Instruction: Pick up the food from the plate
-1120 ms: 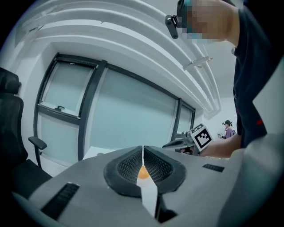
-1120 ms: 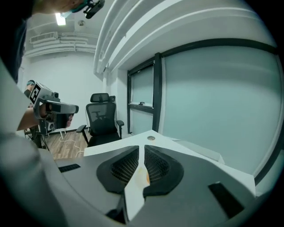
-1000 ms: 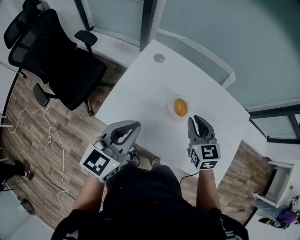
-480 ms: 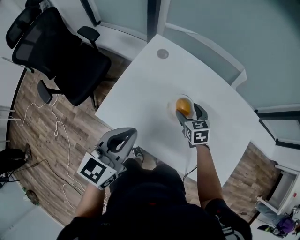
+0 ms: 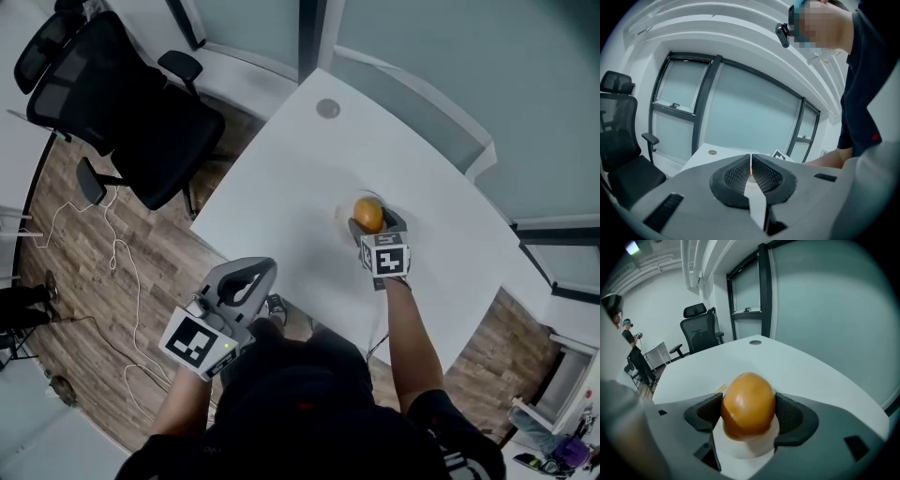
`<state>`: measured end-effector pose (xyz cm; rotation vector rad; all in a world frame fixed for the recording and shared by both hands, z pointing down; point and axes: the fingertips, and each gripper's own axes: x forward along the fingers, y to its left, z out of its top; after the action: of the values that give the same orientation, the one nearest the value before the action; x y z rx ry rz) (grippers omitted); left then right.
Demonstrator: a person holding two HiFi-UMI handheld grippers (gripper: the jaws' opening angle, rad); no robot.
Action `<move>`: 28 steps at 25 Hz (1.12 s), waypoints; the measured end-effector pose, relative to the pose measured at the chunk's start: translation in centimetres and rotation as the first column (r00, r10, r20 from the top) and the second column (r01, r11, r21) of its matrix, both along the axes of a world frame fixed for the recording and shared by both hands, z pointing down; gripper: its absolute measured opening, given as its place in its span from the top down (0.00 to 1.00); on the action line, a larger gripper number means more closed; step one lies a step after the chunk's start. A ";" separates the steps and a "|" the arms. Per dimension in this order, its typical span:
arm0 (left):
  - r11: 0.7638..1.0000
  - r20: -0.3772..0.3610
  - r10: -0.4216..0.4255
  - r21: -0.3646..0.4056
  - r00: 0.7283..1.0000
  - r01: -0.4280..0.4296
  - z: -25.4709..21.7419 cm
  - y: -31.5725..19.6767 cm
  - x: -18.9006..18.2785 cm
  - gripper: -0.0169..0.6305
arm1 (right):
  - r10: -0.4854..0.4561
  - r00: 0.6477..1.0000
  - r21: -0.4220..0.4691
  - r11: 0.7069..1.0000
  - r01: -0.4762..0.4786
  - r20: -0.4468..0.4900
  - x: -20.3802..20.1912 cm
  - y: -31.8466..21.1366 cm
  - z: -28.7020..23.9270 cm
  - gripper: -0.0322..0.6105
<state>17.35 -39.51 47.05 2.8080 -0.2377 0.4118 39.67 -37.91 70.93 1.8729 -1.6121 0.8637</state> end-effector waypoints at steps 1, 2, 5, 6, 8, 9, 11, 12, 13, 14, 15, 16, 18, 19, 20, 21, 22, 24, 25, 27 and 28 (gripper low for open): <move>1.000 0.000 -0.002 0.000 1.000 0.002 -0.1 -0.1 -0.1 0.93 | 0.006 1.000 0.016 1.000 -0.006 -0.008 0.1 0.0 -0.6 0.40; 1.000 -0.003 -0.003 0.003 1.000 0.003 -0.2 -0.1 -0.1 0.93 | 0.012 1.000 0.036 0.999 -0.011 -0.019 0.2 -0.1 -1.4 0.40; 1.000 -0.020 -0.006 0.016 1.000 0.006 -1.2 -0.1 0.0 0.93 | 0.025 0.999 0.110 0.994 -0.021 -0.040 0.0 0.2 -4.6 0.40; 1.000 -0.026 -0.005 0.021 1.000 0.005 -1.6 -0.1 0.1 0.93 | 0.030 0.998 0.136 0.990 -0.023 -0.049 0.0 0.5 -5.9 0.40; 0.999 -0.040 0.004 0.037 0.999 -0.002 -2.5 0.2 0.3 0.93 | 0.035 0.997 0.186 0.982 -0.021 -0.073 -0.1 1.2 -8.8 0.40; 0.999 -0.049 0.011 0.049 0.999 -0.009 -3.1 0.4 0.6 0.93 | 0.035 0.995 0.209 0.978 -0.015 -0.092 0.0 1.6 -10.4 0.40; 0.996 -0.062 0.031 0.082 0.998 -0.026 -4.3 1.0 1.0 0.93 | 0.037 0.989 0.257 0.966 0.001 -0.143 0.3 2.7 -14.1 0.40; 0.994 -0.069 0.042 0.100 0.997 -0.035 -5.0 1.4 1.2 0.93 | 0.042 0.985 0.283 0.959 0.007 -0.165 0.4 3.3 -16.0 0.40; 0.992 -0.077 0.052 0.116 0.996 -0.043 -5.7 1.8 1.4 0.93 | 0.048 0.982 0.311 0.950 0.011 -0.181 0.4 3.9 -17.9 0.40; 0.990 -0.086 0.062 0.130 0.994 -0.050 -6.4 2.1 1.5 0.93 | 0.055 0.979 0.341 0.940 0.015 -0.194 0.3 4.4 -19.9 0.40; 0.989 -0.094 0.069 0.140 0.993 -0.056 -7.1 2.4 1.6 0.93 | 0.062 0.976 0.371 0.928 0.019 -0.207 0.2 4.9 -21.7 0.40; 0.988 -0.102 0.074 0.146 0.992 -0.058 -7.7 2.7 1.7 0.93 | 0.071 0.973 0.402 0.915 0.024 -0.219 -0.1 5.5 -23.5 0.40; 0.986 -0.112 0.074 0.158 0.991 -0.055 -8.7 3.0 1.8 0.93 | 0.089 0.968 0.464 0.885 0.030 -0.234 -0.7 6.5 -27.0 0.40; 0.985 -0.114 0.069 0.167 0.991 -0.049 -9.2 2.9 1.8 0.93 | 0.098 0.967 0.495 0.868 0.033 -0.236 -1.0 7.0 -28.7 0.40; 0.984 -0.116 0.062 0.175 0.991 -0.041 -9.8 2.7 1.8 0.93 | 0.104 0.966 0.524 0.851 0.036 -0.236 -1.4 7.4 -30.3 0.40; 0.983 -0.121 0.053 0.181 0.991 -0.031 -10.3 2.5 1.9 0.93 | 0.108 0.966 0.553 0.832 0.041 -0.233 -1.8 7.9 -31.9 0.40; 0.982 -0.128 0.044 0.187 0.991 -0.020 -10.9 2.3 1.9 0.93 | 0.110 0.967 0.581 0.813 0.045 -0.230 -2.2 8.5 -33.4 0.40; 0.978 -0.145 0.036 0.209 0.989 -0.005 -12.0 1.9 1.9 0.93 | 0.119 0.964 0.626 0.777 0.058 -0.237 -3.0 9.7 -36.1 0.40; 0.975 -0.157 0.038 0.223 0.987 -0.002 -12.4 1.8 1.8 0.93 | 0.125 0.960 0.644 0.762 0.068 -0.250 -3.4 10.3 -37.3 0.40; 0.969 -0.175 0.044 0.247 0.984 0.001 -13.3 1.7 1.6 0.93 | 0.135 0.953 0.671 0.736 0.088 -0.273 -4.2 11.4 -39.3 0.40; 0.967 -0.182 0.045 0.256 0.982 0.003 -13.7 1.7 1.6 0.93 | 0.139 0.950 0.682 0.725 0.095 -0.280 -4.5 11.8 -40.1 0.40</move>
<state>18.93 -37.78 33.35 3.0799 -0.2347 0.1271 35.13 -26.12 30.83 2.3636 -1.8438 -0.1040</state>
